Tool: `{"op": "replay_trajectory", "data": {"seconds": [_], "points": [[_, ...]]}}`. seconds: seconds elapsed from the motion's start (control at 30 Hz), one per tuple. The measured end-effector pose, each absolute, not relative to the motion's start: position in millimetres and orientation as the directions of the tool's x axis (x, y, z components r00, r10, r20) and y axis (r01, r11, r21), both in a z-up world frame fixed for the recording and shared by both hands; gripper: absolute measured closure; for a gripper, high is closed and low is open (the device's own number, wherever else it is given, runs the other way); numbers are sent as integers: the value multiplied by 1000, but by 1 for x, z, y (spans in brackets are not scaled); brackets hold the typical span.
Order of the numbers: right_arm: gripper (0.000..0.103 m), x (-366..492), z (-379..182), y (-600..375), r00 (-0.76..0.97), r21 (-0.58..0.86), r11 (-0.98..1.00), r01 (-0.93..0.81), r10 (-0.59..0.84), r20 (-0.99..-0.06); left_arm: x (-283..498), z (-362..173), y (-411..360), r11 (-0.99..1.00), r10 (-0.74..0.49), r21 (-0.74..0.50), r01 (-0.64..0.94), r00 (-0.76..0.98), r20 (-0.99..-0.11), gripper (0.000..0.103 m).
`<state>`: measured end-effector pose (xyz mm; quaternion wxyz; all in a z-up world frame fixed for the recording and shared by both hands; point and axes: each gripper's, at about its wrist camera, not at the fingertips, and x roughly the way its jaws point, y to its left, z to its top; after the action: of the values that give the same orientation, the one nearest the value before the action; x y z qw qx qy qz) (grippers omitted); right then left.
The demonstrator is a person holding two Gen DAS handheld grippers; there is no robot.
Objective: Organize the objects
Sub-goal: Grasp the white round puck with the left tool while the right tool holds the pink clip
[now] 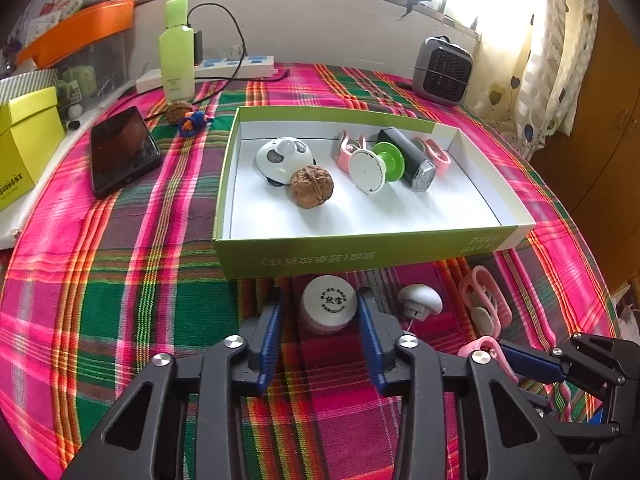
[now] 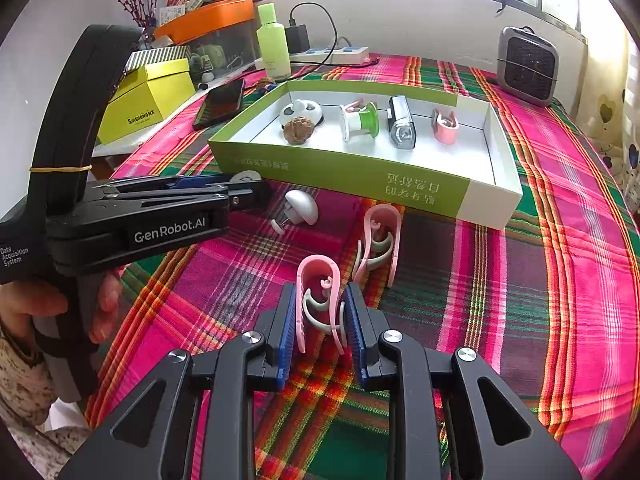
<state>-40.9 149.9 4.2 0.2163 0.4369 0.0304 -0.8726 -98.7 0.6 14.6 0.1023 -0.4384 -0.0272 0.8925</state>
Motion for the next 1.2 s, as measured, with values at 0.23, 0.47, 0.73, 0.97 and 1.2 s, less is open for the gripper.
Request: {"op": "replay_trajectory", "data": {"seconds": [0.23,0.47,0.73,0.97,1.2], "points": [[78,-41,4,150,-525,135,-904,405,-351,-776,-98,14,-2,-979,200,-138,-148,-598,-776,76],[78,-41,4,150,-525,134,-905,405,-350,-776,-96,15,-3,-979,204,-145,-146,-599,-775,76],[78,-40,4,150,-527,132,-905,404,-349,-775,-96,14,-3,-979,205,-145,-146,-599,-774,76],[78,-41,12,151,-540,139,-904,404,-359,-761,-92,22,-5,-977,210,-146,-154,-609,-765,76],[78,-42,11,148,-535,140,-901,410,-362,-763,-90,27,-5,-976,215,-151,-155,-614,-760,76]]}}
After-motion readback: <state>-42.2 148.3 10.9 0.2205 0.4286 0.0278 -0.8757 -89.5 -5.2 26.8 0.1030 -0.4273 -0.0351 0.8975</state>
